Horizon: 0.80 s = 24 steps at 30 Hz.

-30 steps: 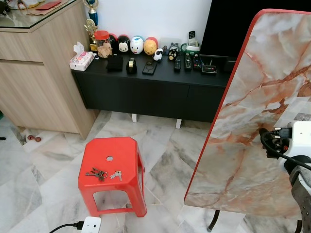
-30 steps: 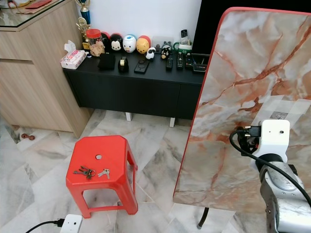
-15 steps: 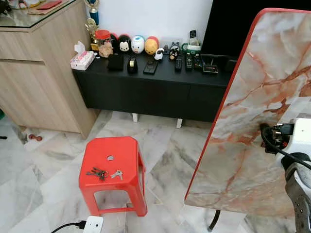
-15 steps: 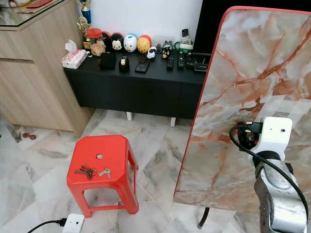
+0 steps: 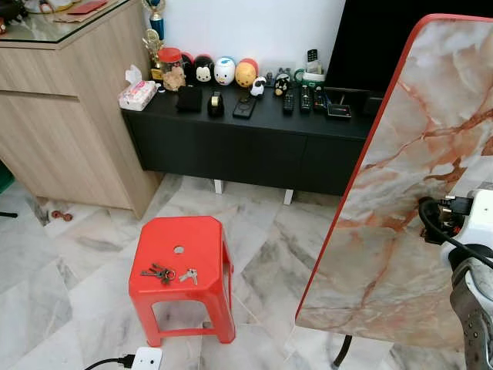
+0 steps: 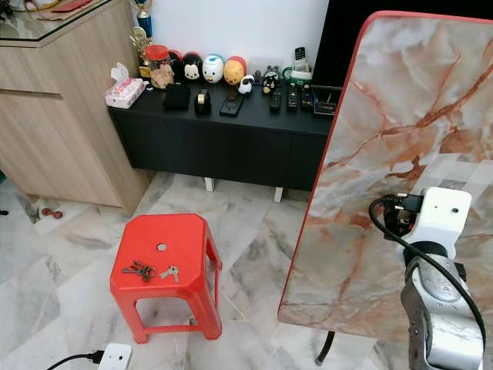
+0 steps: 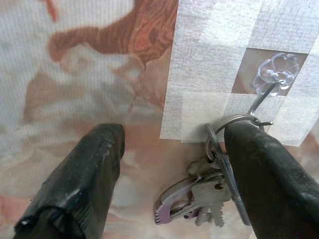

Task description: Hang keys on a hook

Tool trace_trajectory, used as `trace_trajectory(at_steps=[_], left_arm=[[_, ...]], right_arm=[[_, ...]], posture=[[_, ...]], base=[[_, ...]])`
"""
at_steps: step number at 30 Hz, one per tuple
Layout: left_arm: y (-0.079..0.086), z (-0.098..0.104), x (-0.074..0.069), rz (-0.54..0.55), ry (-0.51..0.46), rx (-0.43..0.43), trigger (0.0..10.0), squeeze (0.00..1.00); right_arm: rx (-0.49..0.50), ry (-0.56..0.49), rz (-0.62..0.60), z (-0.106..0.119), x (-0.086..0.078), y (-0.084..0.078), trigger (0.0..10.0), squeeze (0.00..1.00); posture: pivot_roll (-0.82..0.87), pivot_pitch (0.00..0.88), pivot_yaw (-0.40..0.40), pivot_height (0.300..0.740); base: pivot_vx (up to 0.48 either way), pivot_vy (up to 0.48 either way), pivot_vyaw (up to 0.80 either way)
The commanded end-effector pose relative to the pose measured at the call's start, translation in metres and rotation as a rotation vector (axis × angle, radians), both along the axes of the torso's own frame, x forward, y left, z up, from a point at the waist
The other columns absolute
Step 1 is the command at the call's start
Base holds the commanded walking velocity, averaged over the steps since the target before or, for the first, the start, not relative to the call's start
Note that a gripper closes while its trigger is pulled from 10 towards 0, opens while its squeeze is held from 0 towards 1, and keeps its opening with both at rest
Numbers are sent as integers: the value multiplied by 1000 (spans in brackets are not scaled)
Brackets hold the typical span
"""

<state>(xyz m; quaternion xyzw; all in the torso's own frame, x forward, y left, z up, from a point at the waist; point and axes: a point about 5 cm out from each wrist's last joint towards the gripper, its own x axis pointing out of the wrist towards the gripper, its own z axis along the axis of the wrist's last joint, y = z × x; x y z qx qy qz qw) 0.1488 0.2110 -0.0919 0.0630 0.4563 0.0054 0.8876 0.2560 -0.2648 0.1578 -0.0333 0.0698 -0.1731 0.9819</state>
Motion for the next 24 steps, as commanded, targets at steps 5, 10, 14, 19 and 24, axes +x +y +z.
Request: trace_trajectory(at_steps=[5, 10, 14, 19, 24], left_arm=[[1, -3, -7, 0, 29, 5, 10000, 0], [0, -3, -7, -1, 30, 6, 10000, 0], [1, -3, -6, 1, 29, 7, 10000, 0], [3, -2, -6, 1, 29, 8, 10000, 0], [4, -3, -8, 0, 30, 9, 10000, 0]], right_arm=[[5, -32, -153, 4, -6, -18, 10000, 0], [2, -45, -161, 7, -6, -18, 10000, 0], [8, -44, -161, 6, -7, -15, 10000, 0], [25, -39, -153, 3, -10, -8, 10000, 0], [46, -49, -154, 2, -15, -2, 10000, 0]], posture=[[-62, 55, -48, 740], [-63, 55, -47, 740], [-62, 55, -49, 740], [-62, 55, -48, 740], [-62, 55, -48, 740]], base=[[0, 0, 0], [0, 0, 0], [0, 0, 0], [0, 0, 0], [0, 0, 0]])
